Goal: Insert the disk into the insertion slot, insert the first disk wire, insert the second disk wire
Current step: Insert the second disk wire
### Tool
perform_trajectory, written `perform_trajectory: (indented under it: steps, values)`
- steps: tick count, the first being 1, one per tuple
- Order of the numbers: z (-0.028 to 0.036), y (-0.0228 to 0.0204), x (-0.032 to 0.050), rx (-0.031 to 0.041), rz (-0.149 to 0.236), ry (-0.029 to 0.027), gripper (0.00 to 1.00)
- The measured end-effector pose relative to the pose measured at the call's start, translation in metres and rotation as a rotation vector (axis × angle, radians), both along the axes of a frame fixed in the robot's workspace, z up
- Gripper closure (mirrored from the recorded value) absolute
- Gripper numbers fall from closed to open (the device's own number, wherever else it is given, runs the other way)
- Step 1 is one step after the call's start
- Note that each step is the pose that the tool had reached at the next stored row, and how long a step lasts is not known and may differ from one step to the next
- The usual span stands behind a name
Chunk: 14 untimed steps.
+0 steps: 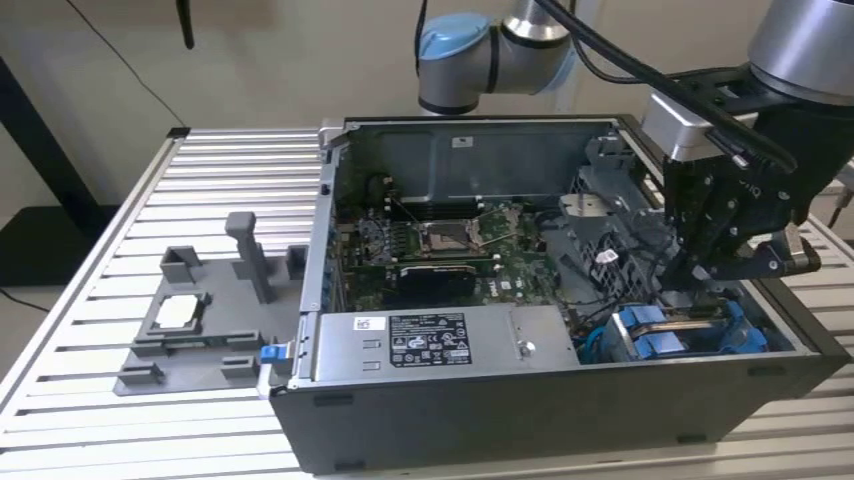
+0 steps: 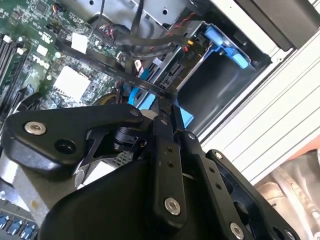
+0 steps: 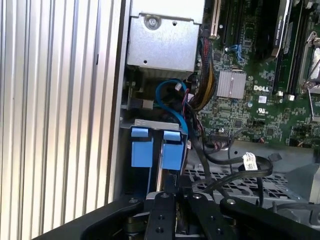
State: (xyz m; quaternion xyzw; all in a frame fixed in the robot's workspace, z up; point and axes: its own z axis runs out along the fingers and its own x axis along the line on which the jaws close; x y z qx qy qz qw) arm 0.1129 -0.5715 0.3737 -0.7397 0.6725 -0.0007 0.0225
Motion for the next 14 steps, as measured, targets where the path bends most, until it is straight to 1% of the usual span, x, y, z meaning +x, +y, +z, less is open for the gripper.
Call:
perform_trajectory:
  steps: [2, 3, 4, 7, 10, 12, 14]
  values:
    - [-0.0006, -0.0012, 0.0021, 0.0127, 0.0, 0.0001, 0.84]
    - [-0.0008, -0.0019, 0.0025, 0.0174, 0.0, 0.0001, 0.84]
    - [-0.0009, -0.0024, 0.0025, 0.0192, -0.002, 0.0001, 0.84]
    - [-0.0015, -0.0027, 0.0027, 0.0198, -0.017, 0.0, 0.84]
    - [-0.002, -0.0027, 0.0028, 0.02, -0.05, -0.0003, 0.84]
    - [-0.0026, -0.0027, 0.0028, 0.0199, -0.085, -0.0007, 0.84]
    - [-0.0026, -0.0027, 0.0028, 0.0199, -0.092, -0.0007, 0.84]
